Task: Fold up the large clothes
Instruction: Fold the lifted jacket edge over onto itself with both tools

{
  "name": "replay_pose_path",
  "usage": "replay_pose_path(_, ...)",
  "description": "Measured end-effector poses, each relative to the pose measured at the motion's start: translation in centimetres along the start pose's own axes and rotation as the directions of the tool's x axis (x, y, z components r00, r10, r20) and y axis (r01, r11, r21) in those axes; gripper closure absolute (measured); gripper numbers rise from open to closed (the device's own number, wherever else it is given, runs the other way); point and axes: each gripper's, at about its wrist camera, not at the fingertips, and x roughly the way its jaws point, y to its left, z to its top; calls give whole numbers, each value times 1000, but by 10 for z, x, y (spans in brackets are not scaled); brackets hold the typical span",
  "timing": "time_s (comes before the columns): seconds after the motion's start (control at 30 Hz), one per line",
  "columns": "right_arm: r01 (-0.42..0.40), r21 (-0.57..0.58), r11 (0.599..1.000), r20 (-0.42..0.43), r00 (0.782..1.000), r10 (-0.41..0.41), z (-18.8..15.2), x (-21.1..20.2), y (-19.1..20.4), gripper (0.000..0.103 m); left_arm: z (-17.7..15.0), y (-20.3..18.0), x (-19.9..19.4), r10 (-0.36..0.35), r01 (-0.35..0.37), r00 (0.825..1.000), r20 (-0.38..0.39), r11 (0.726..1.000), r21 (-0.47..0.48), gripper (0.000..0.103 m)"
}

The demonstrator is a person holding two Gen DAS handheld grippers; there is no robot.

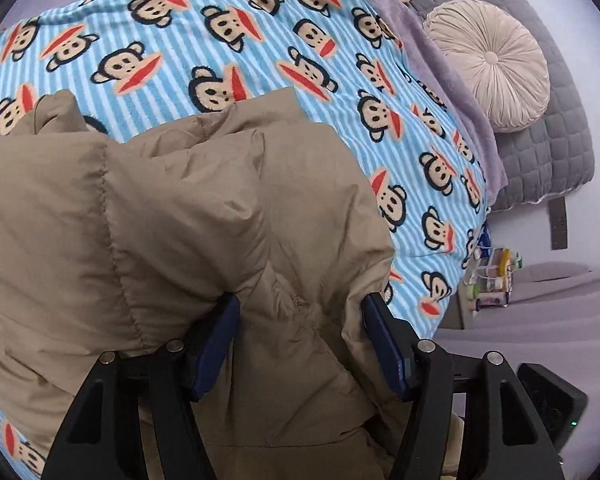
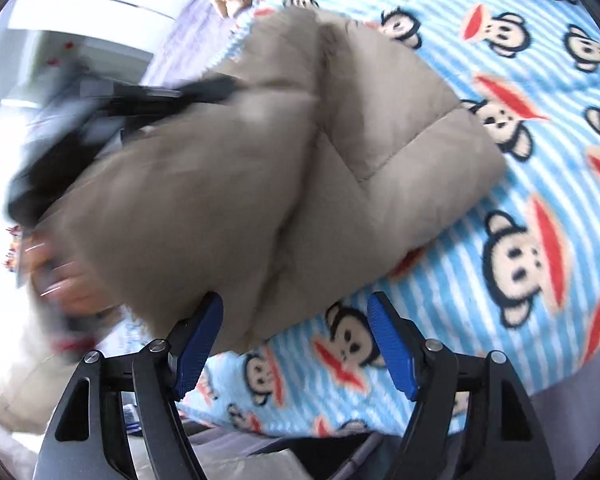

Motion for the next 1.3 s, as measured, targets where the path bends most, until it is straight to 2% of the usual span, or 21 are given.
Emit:
replay_pose_path(0.13, -128, -57, 990, 8, 992, 128, -11, -26, 11, 25, 0, -6, 15, 80, -81, 997, 5, 995, 57, 38)
replay_pose_path(0.2, -157, -76, 985, 2, 988, 157, -7, -23, 22, 25, 1, -17, -1, 157, -164, 983, 91, 984, 77, 38)
replay_pose_path(0.27, -132, -74, 989, 7, 991, 132, 3, -9, 29, 25, -4, -28, -31, 233, -264, 942, 242, 959, 105, 38)
replay_pose_path(0.33, -40, -58, 998, 5, 999, 40, 14, 2, 30, 25, -14, -26, -63, 314, -370, 878, 362, 924, 93, 38)
replay_pose_path(0.37, 14, -56, 998, 17, 1000, -13, 21, 8, 31, 41, -19, -19, -76, 351, -410, 845, 403, 910, 67, 38)
replay_pose_path(0.43, 86, -80, 993, 38, 996, -83, 30, 14, 40, 83, -27, 7, -96, 432, -476, 787, 441, 879, -13, 38)
replay_pose_path(0.47, 124, -101, 987, 59, 991, -119, 30, 13, 43, 84, -31, 26, -102, 477, -505, 764, 435, 861, -58, 38)
replay_pose_path(0.53, 193, -157, 969, 105, 978, -178, 29, 5, 44, 86, -35, 64, -102, 559, -553, 739, 377, 822, -136, 38)
replay_pose_path(0.57, 223, -171, 960, 118, 972, -205, 27, 3, 42, 86, -35, 81, -97, 580, -561, 738, 345, 812, -163, 38)
replay_pose_path(0.63, 247, -157, 956, 113, 966, -231, 23, 1, 28, 86, -34, 99, -81, 570, -538, 760, 313, 822, -190, 38)
replay_pose_path(0.67, 246, -135, 960, 104, 967, -234, 22, 0, 20, 86, -32, 99, -73, 561, -528, 767, 312, 828, -191, 38)
replay_pose_path(0.77, 260, -90, 961, 96, 963, -252, 20, -7, 1, 86, -17, 78, -41, 553, -541, 770, 319, 830, -134, 38)
replay_pose_path(0.9, 301, -23, 953, 90, 950, -298, 19, -6, -33, 86, 3, 43, -2, 564, -578, 760, 323, 814, -59, 38)
replay_pose_path(0.97, 289, 34, 957, 80, 953, -291, 25, -3, -51, 84, 9, 31, 10, 585, -606, 744, 322, 795, -44, 35)
replay_pose_path(1.03, 269, 92, 959, 49, 960, -275, 29, 0, -72, 76, 12, 28, 17, 609, -631, 728, 314, 775, -41, 35)
replay_pose_path(1.1, 224, 154, 962, 25, 973, -231, 28, -11, -85, 75, 14, 31, 20, 614, -633, 728, 305, 773, -47, 35)
replay_pose_path(1.2, 250, 127, 960, 54, 965, -258, 30, -40, -80, 75, 15, 36, 21, 619, -634, 729, 294, 772, -52, 34)
replay_pose_path(1.3, 274, 80, 958, 130, 951, -282, 35, -71, -69, 75, 15, 37, 22, 629, -644, 722, 290, 763, -51, 34)
